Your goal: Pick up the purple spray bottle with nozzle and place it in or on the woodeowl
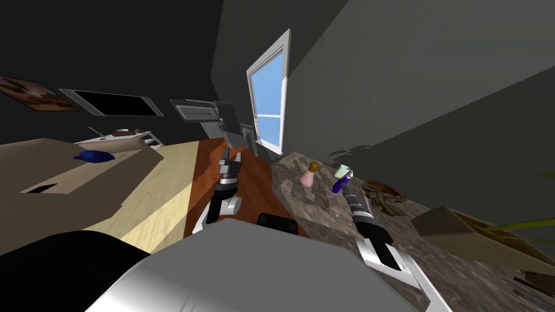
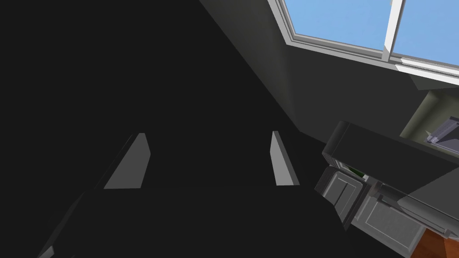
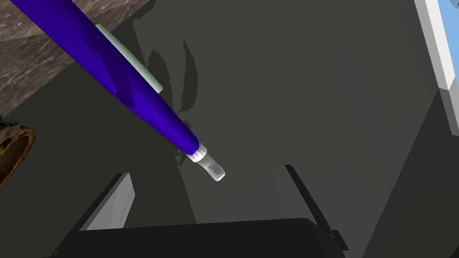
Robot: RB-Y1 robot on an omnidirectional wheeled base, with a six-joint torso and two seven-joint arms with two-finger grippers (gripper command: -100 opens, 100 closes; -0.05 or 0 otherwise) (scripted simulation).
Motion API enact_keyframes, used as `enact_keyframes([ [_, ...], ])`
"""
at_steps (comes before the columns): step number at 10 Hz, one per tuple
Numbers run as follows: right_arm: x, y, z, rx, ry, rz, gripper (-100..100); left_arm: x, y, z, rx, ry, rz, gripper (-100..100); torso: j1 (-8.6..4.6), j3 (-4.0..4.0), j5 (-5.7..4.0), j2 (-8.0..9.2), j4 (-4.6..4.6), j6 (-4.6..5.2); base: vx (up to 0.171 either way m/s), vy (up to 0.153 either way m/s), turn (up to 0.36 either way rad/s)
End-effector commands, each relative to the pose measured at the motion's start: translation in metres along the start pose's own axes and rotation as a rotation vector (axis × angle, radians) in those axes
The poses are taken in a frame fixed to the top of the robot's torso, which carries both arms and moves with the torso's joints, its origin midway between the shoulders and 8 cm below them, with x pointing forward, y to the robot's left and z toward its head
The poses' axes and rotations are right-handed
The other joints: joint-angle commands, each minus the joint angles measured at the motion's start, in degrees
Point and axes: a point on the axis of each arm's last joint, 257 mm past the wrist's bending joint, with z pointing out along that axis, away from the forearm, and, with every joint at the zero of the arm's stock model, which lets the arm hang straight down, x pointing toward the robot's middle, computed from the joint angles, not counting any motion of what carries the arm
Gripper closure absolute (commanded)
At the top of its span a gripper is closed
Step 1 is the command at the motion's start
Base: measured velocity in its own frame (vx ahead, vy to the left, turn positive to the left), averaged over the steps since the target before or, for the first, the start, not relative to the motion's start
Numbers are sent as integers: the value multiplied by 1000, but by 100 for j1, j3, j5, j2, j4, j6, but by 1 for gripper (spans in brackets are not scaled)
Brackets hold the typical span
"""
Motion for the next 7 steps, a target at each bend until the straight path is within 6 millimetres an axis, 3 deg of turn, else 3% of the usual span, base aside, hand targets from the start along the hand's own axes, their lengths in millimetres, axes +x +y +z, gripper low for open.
enact_keyframes([
  [1, -4, -27, 0, 68, 15, -77, -100, 0, 0, 0, 0, 0, 0, 0, 0, 0, 0, 0, 0, 0, 107, 111, 13],
  [2, -4, -27, 0, 68, 15, -77, -100, 0, 0, 0, 0, 0, 0, 0, 8, -3, 1, -5, -1, -1, 81, 86, -2],
  [6, -23, -94, -13, 224, 49, -258, -100, 0, 0, 0, 0, 0, 0, 0, 3, -3, 1, -5, -1, -1, 90, 98, 18],
  [7, -23, -94, -13, 224, 49, -258, -100, 0, 0, 0, 0, 0, 0, 0, 9, -4, 2, -6, -1, -2, 59, 82, 4],
])
